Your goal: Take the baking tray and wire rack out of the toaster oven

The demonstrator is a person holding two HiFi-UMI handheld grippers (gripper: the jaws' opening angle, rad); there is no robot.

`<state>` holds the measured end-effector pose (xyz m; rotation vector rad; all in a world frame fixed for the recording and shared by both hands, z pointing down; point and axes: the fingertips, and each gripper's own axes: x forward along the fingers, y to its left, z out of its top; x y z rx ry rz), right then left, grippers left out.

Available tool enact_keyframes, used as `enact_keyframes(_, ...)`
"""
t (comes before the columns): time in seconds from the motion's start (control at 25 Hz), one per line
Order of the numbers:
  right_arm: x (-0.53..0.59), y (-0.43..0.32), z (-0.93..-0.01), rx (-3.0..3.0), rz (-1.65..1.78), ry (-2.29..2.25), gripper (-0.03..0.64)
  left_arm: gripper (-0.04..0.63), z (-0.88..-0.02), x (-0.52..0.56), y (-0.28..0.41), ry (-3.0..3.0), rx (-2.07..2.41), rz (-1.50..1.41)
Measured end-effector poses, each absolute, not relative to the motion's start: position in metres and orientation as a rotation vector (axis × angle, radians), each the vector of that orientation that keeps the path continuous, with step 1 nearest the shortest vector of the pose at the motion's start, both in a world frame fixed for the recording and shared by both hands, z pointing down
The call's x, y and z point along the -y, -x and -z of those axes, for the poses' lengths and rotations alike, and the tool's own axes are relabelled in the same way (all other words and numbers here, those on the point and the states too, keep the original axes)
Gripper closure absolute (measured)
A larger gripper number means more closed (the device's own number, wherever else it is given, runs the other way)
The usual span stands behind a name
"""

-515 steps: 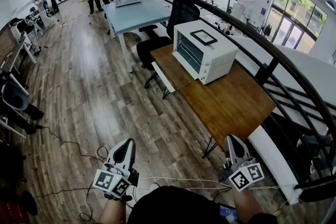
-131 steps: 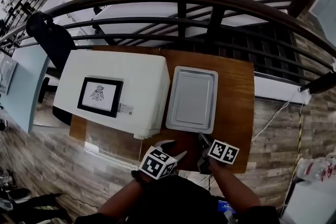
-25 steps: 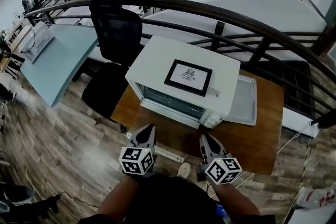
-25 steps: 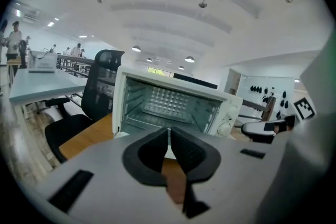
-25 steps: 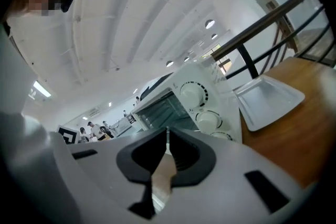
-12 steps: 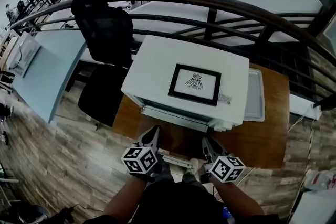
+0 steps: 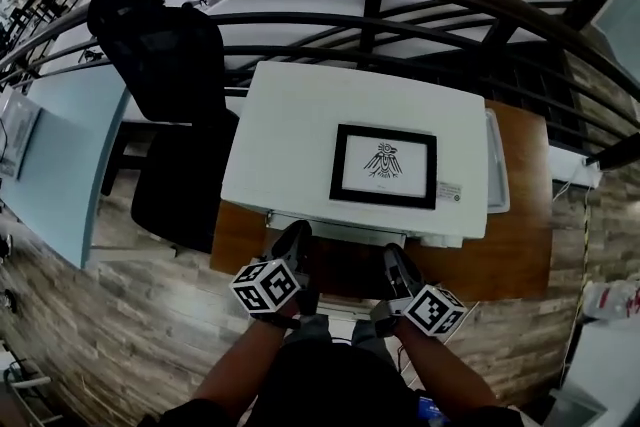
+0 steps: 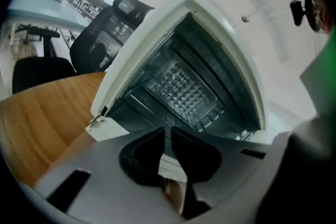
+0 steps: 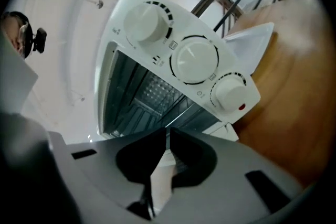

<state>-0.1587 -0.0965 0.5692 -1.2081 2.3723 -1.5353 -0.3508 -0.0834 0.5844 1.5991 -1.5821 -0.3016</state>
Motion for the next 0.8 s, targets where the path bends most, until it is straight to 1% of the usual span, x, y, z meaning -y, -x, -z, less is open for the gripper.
enact_keyframes(0.04,0.099,0.161,-0.572,-2.317,1.549,1.212,0.588,0.563,-0.589,0.088,0.352,-1.568,1.545,0.351)
enact_keyframes(0.12,0.105,0.165,-0.576,-2.204,1.575,1.198,0.534,0.495,-0.597,0.096,0.356,-1.491,1.47,0.476)
enact_keyframes(0.2,0.113,0.168,-0.581,-2.081,1.607,1.184,0.48,0.482,-0.598,0.105,0.359,-1.431,1.396,0.603)
enact_keyframes(0.28,0.12,0.168,-0.586,-1.97,1.631,1.195,0.46,0.474,-0.595,0.114,0.362,-1.417,1.349,0.671)
enact_keyframes(0.52,0.138,0.168,-0.596,-1.84,1.611,1.255,0.426,0.465,-0.599,0.129,0.375,-1.37,1.313,0.751)
enact_keyframes(0.8,0.157,0.174,-0.604,-1.709,1.64,1.276,0.435,0.478,-0.607,0.139,0.375,-1.315,1.292,0.795)
